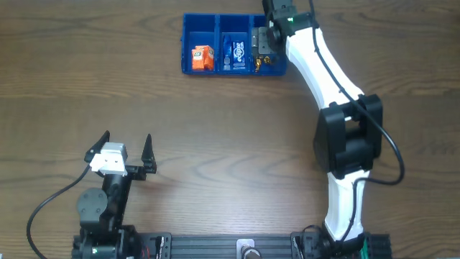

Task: Sort Candies Into Trays

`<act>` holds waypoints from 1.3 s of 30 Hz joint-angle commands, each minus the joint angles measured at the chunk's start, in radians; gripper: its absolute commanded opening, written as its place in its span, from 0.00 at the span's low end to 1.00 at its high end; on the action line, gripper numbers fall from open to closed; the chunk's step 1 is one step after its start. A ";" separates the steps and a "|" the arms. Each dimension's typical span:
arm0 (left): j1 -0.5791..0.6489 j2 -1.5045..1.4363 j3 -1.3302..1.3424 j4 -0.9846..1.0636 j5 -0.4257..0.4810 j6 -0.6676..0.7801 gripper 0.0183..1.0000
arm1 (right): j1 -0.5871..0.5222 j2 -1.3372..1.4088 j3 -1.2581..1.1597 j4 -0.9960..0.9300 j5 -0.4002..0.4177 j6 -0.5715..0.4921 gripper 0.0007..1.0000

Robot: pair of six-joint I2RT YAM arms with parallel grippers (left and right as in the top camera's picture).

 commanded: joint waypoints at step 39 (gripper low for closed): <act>0.006 -0.006 -0.018 -0.034 0.025 0.008 1.00 | -0.196 -2.097 -1.885 0.760 -0.020 -0.227 1.00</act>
